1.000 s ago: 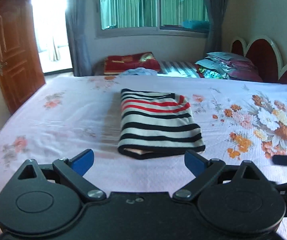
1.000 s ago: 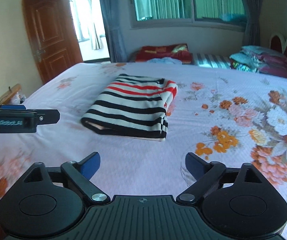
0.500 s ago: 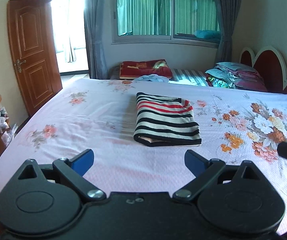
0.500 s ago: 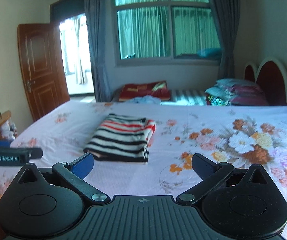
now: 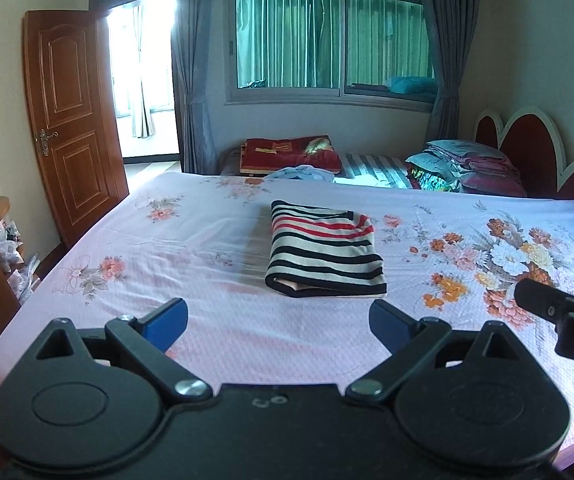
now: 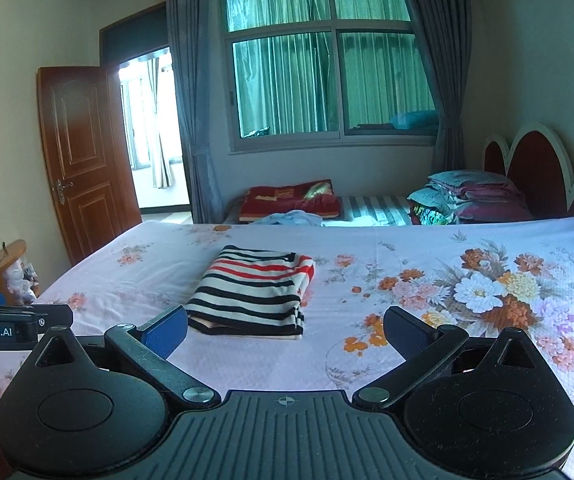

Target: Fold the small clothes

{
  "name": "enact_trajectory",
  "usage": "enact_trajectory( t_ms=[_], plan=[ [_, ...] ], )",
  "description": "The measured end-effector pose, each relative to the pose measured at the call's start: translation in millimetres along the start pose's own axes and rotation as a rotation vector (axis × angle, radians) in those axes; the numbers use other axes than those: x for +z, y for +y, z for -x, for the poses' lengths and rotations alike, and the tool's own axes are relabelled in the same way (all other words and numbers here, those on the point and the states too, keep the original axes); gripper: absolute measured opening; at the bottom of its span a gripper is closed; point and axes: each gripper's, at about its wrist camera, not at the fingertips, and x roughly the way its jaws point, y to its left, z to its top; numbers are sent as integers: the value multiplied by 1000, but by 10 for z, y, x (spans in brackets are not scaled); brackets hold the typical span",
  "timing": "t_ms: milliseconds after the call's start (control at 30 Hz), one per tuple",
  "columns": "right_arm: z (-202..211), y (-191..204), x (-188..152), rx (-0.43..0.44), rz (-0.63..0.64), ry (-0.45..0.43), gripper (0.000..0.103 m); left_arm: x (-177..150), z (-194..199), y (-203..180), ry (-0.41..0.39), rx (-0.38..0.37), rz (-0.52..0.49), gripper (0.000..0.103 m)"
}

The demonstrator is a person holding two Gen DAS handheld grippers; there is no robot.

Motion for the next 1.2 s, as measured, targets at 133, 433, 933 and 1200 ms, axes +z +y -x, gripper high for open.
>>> enact_trajectory(
  t_ms=[133, 433, 933, 1200],
  plan=[
    [50, -15, -3, 4, -4, -8, 103, -7, 23, -23, -5, 2, -4, 97],
    [77, -48, -11, 6, -7, -12, 103, -10, 36, -48, -2, 5, -1, 97],
    [40, -89, 1, 17, -11, -3, 103, -19, 31, -112, 3, 12, -3, 97],
    [-9, -87, -2, 22, -8, 4, 103, -22, 2, -122, 9, 14, -1, 97]
  ],
)
